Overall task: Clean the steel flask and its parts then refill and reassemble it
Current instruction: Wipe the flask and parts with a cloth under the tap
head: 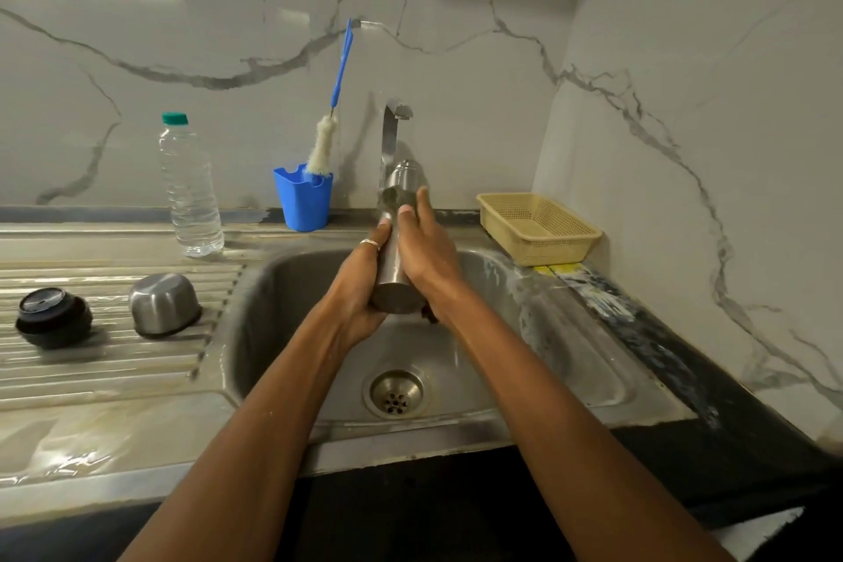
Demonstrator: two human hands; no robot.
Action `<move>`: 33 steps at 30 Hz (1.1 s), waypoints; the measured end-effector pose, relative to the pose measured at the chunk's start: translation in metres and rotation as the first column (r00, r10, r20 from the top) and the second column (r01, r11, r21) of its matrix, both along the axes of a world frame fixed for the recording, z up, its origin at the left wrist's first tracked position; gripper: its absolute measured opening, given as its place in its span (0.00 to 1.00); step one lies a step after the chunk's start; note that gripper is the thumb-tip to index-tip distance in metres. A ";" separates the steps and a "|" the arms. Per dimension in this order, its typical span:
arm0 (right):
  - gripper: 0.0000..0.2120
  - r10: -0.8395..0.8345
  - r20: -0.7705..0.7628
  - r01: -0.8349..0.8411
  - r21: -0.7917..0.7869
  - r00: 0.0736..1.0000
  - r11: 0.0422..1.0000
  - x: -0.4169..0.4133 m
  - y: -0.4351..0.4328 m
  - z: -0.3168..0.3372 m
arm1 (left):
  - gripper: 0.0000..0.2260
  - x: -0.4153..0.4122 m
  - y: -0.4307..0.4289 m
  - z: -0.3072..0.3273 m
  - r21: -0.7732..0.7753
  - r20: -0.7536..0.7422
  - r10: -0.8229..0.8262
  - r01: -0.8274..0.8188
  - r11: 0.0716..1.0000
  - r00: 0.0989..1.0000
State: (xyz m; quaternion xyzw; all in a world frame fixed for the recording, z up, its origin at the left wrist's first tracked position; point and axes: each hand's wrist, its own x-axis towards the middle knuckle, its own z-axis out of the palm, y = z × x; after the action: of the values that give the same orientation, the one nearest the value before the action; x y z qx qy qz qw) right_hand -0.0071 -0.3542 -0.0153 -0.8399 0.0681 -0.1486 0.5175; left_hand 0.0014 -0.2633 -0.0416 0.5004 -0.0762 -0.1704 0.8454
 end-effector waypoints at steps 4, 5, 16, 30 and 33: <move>0.28 -0.010 0.062 0.014 -0.066 0.998 0.998 -0.022 0.009 -0.020 | 0.27 0.006 -0.004 -0.003 0.038 0.003 0.043 -0.043 0.998 0.999; 0.28 0.024 0.079 -0.020 -0.040 0.997 0.999 -0.031 0.012 -0.029 | 0.29 0.007 -0.003 -0.004 0.026 -0.001 0.066 -0.066 0.998 0.998; 0.27 0.011 -0.158 0.151 0.959 0.987 0.241 -0.070 0.004 0.007 | 0.30 -0.005 -0.010 -0.002 0.188 0.102 0.273 -0.288 0.939 0.956; 0.31 -0.045 -0.137 0.144 0.961 0.990 0.234 -0.057 -0.025 0.009 | 0.31 -0.003 -0.005 -0.003 -0.035 0.081 0.265 -0.263 0.964 0.961; 0.34 -0.038 -0.194 0.195 0.928 0.980 0.318 -0.048 -0.026 0.003 | 0.29 -0.006 -0.010 -0.003 0.014 0.137 0.204 -0.208 0.978 0.969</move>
State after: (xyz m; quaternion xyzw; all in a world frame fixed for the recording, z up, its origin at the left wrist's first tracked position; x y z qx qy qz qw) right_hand -0.0555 -0.3799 -0.0124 -0.3845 0.2370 -0.0610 0.8901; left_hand -0.0045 -0.2734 -0.0449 0.5280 -0.0785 -0.0484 0.8442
